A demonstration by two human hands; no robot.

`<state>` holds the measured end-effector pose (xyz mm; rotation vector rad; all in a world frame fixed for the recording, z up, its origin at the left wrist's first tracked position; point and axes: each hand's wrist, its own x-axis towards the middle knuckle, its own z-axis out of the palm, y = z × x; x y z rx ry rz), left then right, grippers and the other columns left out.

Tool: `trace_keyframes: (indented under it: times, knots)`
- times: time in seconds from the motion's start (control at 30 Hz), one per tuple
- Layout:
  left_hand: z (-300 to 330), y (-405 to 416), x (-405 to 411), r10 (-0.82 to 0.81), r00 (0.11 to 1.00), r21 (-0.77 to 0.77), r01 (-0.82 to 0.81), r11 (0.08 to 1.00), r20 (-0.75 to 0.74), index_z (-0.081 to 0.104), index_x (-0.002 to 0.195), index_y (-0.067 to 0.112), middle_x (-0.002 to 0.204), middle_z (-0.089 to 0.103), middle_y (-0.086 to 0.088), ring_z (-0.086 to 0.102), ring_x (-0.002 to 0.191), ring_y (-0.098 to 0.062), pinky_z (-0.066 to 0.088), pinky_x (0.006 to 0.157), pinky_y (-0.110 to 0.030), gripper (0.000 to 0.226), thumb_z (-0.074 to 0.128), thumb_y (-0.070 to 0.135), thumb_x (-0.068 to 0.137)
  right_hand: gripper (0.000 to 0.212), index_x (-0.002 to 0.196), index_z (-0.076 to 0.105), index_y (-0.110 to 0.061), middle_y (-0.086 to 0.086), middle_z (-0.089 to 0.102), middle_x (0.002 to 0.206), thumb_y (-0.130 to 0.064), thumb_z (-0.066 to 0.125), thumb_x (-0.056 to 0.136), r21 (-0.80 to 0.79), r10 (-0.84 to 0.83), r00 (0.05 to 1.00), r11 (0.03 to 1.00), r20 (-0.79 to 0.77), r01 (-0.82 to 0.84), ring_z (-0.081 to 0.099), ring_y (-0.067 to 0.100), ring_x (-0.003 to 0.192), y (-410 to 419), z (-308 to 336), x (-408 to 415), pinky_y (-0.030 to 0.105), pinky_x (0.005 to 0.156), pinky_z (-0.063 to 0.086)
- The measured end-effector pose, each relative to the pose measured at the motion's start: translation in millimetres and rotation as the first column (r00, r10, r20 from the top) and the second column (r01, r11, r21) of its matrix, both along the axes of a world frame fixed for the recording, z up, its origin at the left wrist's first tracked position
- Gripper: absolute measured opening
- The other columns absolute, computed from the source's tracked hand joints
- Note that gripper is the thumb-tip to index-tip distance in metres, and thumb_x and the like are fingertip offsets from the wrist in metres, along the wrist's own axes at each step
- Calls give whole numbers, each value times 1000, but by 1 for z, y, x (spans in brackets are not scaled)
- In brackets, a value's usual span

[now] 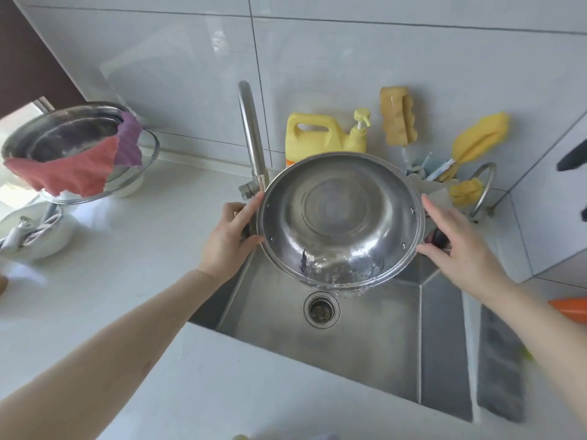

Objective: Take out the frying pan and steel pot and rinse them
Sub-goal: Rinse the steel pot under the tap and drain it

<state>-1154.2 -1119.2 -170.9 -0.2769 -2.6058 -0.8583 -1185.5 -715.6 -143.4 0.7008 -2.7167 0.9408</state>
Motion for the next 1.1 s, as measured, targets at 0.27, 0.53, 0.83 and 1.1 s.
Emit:
trace_keyframes:
  times: [0.27, 0.53, 0.83, 1.1]
  knots:
    - [43, -4, 11, -75, 916, -122, 28, 992, -395, 14, 150, 44, 111, 47, -24, 60, 74, -26, 55, 62, -48, 92, 70, 9, 86, 68, 141, 27, -24, 12, 44, 123, -15, 65, 84, 47, 27, 844, 999, -536, -2, 50, 27, 97, 3, 25, 29, 45, 62, 57]
    - [87, -8, 14, -121, 762, -229, -36, 973, -637, 11, 152, 38, 110, 48, -28, 42, 102, -17, 45, 82, -29, 91, 68, 6, 90, 76, 150, 22, -29, 22, 48, 118, -8, 64, 90, 16, 1, 695, 1000, -719, 16, 50, 32, 100, 3, 60, 40, 30, 86, 45]
    - [84, -4, 16, -119, 726, -218, -44, 975, -677, 13, 153, 34, 118, 45, -18, 39, 105, -14, 37, 93, -17, 91, 69, 3, 88, 77, 150, 22, -27, 22, 46, 120, -7, 65, 90, 15, -18, 703, 999, -711, 41, 49, 33, 101, 3, 63, 41, 13, 102, 31]
    - [-26, 20, 15, -51, 998, -72, 53, 996, 31, 14, 148, 50, 115, 46, -11, 58, 83, -24, 56, 70, -42, 96, 73, 13, 82, 86, 150, 13, -47, -3, 42, 129, -16, 65, 88, 38, -86, 996, 995, -30, 88, 52, 15, 96, 17, -34, 47, 21, 87, 46]
